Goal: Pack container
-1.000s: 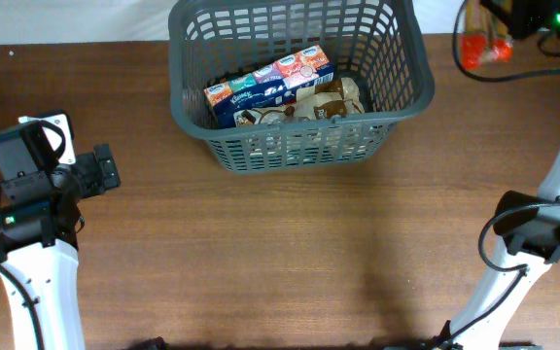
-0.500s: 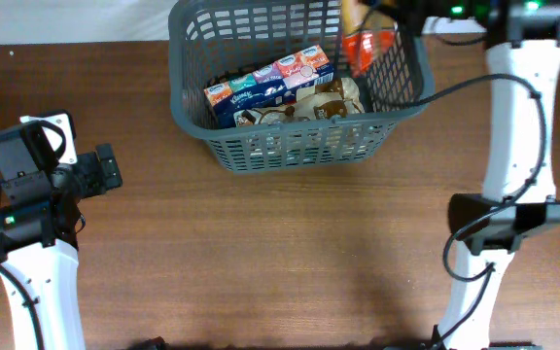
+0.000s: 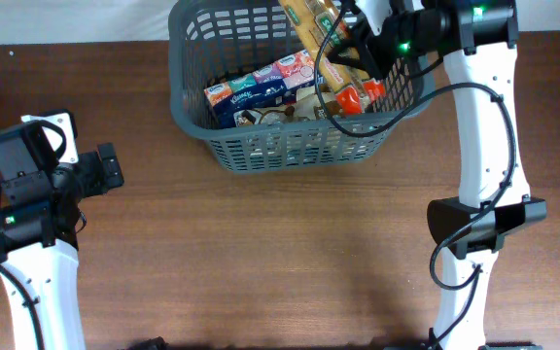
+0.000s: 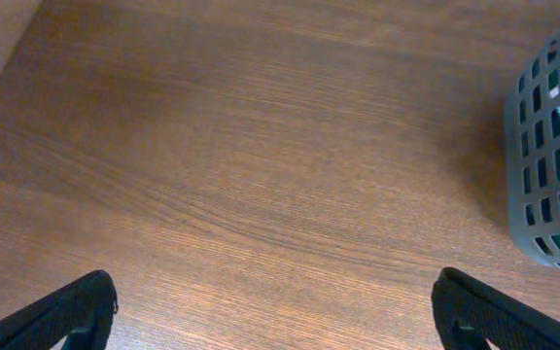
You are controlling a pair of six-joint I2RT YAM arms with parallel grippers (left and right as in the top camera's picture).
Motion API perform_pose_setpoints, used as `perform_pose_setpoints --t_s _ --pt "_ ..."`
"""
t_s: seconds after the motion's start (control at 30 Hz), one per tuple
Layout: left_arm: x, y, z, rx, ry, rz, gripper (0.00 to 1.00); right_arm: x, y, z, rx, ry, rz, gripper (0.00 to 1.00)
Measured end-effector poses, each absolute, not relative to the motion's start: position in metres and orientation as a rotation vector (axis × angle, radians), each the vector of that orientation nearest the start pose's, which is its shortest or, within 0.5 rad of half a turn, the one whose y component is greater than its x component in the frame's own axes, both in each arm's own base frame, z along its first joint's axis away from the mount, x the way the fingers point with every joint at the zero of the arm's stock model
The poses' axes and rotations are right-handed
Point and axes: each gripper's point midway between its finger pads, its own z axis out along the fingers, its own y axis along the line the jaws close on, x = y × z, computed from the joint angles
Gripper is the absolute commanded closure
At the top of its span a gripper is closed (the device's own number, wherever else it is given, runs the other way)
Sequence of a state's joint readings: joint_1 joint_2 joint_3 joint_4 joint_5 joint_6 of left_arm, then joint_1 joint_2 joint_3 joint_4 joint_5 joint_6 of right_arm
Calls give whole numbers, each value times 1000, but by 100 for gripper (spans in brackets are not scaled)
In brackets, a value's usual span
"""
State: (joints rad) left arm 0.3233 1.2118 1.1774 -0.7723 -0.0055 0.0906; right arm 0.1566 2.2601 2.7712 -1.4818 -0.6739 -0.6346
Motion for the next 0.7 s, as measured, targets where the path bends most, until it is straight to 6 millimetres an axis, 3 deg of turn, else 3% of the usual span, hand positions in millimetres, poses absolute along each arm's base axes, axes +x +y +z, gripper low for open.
perform_pose_setpoints --t_s 0.07,0.53,0.7 --pt "326 110 235 -278 2370 200 1 468 178 315 -1135 2079 597 1" --pt "323 107 247 -270 2330 200 1 468 171 309 -1141 2116 545 1" --pt "314 105 270 -262 2263 213 1 470 156 315 -1118 2136 440 1"
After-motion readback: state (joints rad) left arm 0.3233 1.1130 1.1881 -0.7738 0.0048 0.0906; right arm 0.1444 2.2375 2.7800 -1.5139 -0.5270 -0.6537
